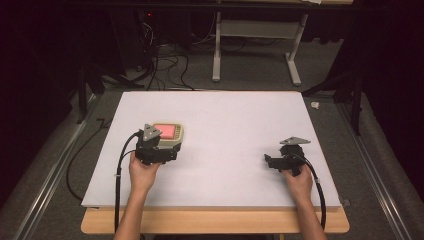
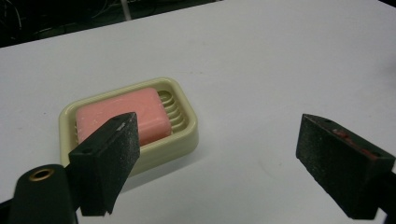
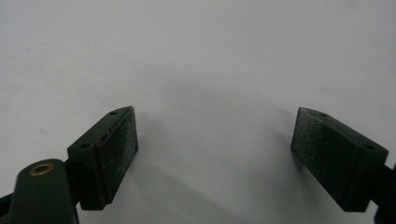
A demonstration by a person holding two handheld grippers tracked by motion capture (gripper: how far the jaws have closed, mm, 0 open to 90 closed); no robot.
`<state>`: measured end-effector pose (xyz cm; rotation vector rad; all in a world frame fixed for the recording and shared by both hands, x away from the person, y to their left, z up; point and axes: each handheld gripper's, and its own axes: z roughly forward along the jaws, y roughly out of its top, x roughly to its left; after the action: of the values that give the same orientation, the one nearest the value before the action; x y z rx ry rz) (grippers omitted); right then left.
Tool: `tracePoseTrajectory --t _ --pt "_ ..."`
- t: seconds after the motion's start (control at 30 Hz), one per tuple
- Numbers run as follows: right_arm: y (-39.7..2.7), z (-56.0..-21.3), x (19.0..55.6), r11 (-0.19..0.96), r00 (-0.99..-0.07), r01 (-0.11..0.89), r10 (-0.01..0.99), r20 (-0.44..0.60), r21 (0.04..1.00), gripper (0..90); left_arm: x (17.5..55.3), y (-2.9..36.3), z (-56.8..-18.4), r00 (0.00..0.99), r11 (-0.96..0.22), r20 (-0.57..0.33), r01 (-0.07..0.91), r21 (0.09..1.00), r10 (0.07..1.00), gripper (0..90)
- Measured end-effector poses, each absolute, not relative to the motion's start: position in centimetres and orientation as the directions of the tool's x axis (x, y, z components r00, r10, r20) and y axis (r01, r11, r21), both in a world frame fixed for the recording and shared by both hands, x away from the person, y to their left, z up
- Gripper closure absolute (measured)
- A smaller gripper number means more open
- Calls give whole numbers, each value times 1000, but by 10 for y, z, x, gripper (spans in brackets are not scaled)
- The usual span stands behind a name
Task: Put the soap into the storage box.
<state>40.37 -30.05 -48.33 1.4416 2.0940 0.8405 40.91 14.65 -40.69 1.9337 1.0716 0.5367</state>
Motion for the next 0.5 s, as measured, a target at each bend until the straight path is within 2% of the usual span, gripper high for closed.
tracePoseTrajectory --t 0.5 --pt "-300 -483 404 265 -345 657 938 -30 706 152 394 135 -406 589 -315 -21 461 830 808 142"
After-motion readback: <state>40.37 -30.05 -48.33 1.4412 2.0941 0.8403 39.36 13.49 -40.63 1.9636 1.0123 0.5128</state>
